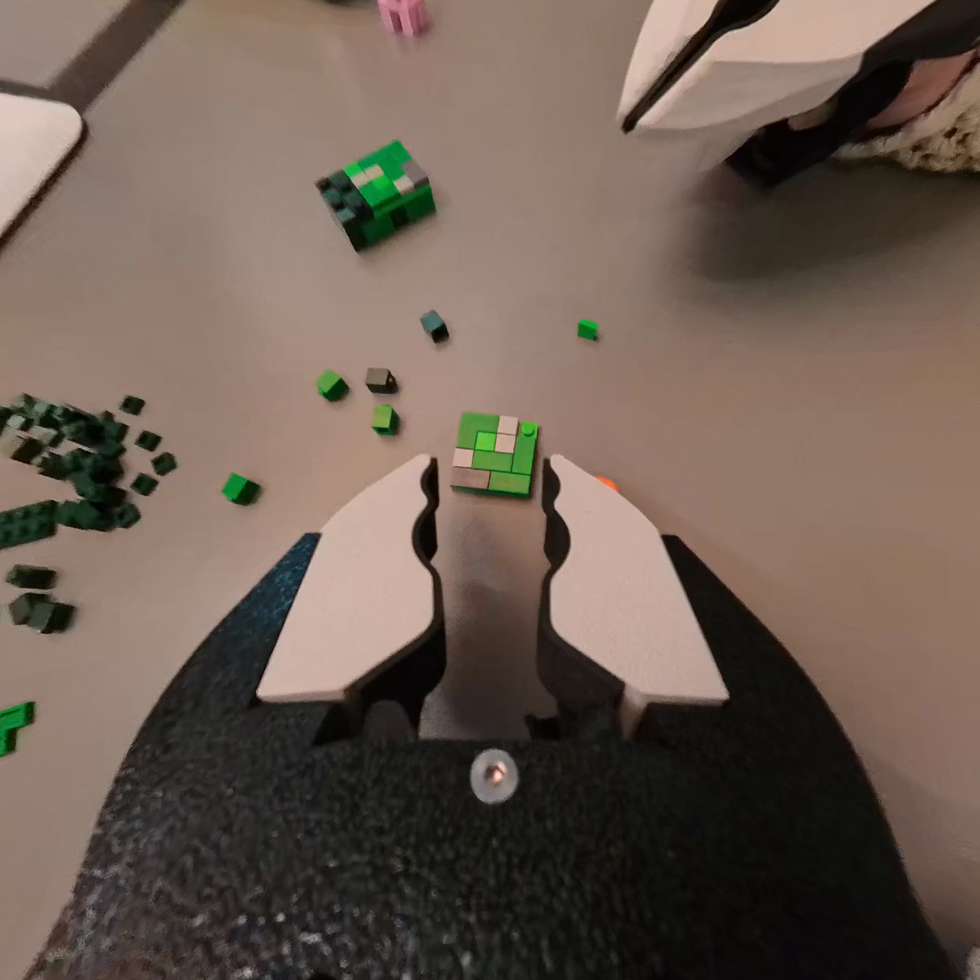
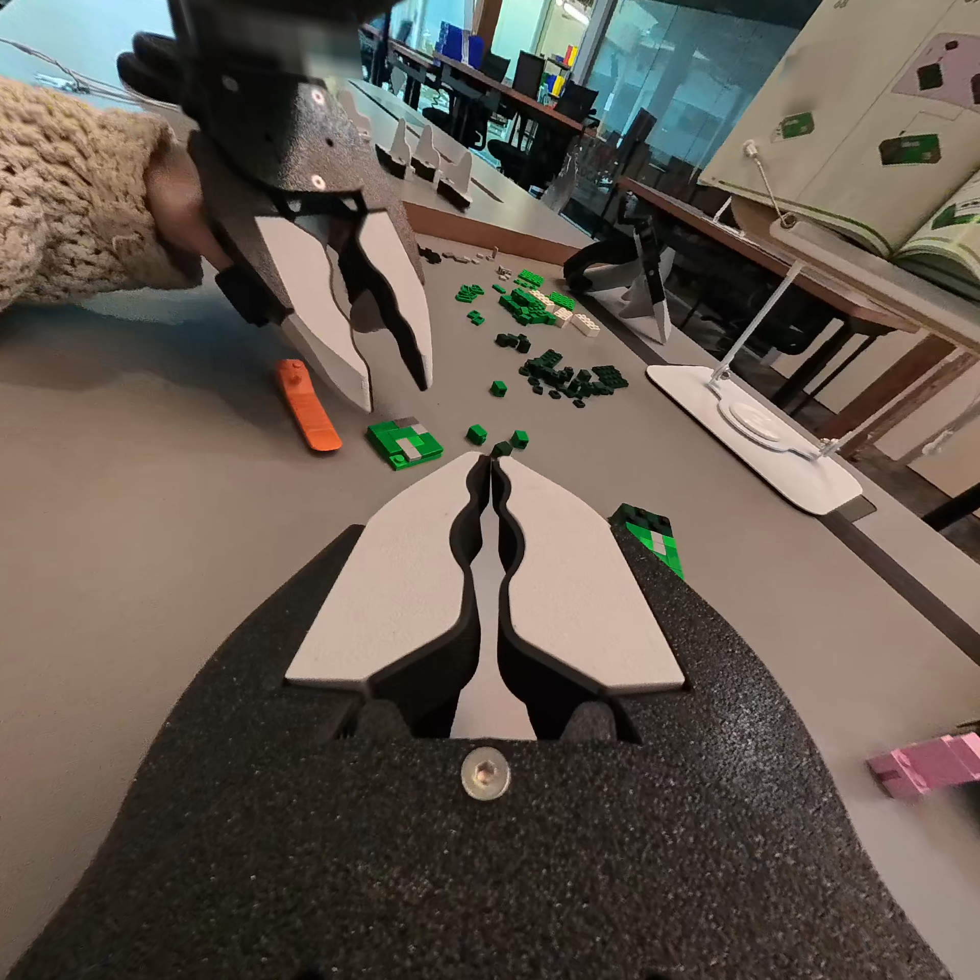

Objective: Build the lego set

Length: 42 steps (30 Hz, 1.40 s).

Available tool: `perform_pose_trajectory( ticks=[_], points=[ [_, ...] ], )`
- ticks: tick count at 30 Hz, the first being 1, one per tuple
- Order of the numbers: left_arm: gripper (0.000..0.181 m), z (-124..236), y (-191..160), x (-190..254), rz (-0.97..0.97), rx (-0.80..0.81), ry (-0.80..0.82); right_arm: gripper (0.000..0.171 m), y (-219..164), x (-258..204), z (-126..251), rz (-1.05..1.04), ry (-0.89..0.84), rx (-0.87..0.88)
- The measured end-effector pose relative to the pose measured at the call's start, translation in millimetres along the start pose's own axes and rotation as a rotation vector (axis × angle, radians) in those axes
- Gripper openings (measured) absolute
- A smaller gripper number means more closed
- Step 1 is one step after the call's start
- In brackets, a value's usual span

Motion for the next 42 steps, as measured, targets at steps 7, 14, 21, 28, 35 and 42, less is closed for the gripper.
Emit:
perform_pose_trajectory(
  ticks=[7, 14, 21, 28, 35, 42],
  points=[
    [0.037, -13, -1, -3, -0.014, -0.055, -0.025, 0.0, 0, -1, -1, 0.013, 0.004, -0.008],
    [0.042, -14, 0, -3, -0.025, -0.098, 0.004, 0.0, 0, -2, -1, 0.019, 0.01, -0.006],
    [0.04, -18, 6, -6, -0.041, -0.22, -0.003, 0.0, -1, -3, -2, 0.033, 0.012, -0.016],
    [0.032, -22, 11, -6, 0.023, -0.296, -0.069, 0.0, -1, -3, -2, 0.031, 0.008, -0.016],
    [0.032, -20, 10, -2, 0.012, -0.282, -0.026, 0.001, 0, -3, 0, 0.043, -0.022, 0.001],
    [0.032, -18, 26, 15, -0.1, -0.12, 0.084, 0.007, 5, 0, -3, -0.179, 0.074, -0.037]
  ],
)
Point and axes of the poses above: each gripper's, where its closed fingertips meet, z back along the fingers, y out of its top, x = y × z across the jaws, the point moved 9 cm from there along z, back along the fingers, and after that the axes turned 7 degrees about -y, right-handed, at the moved point
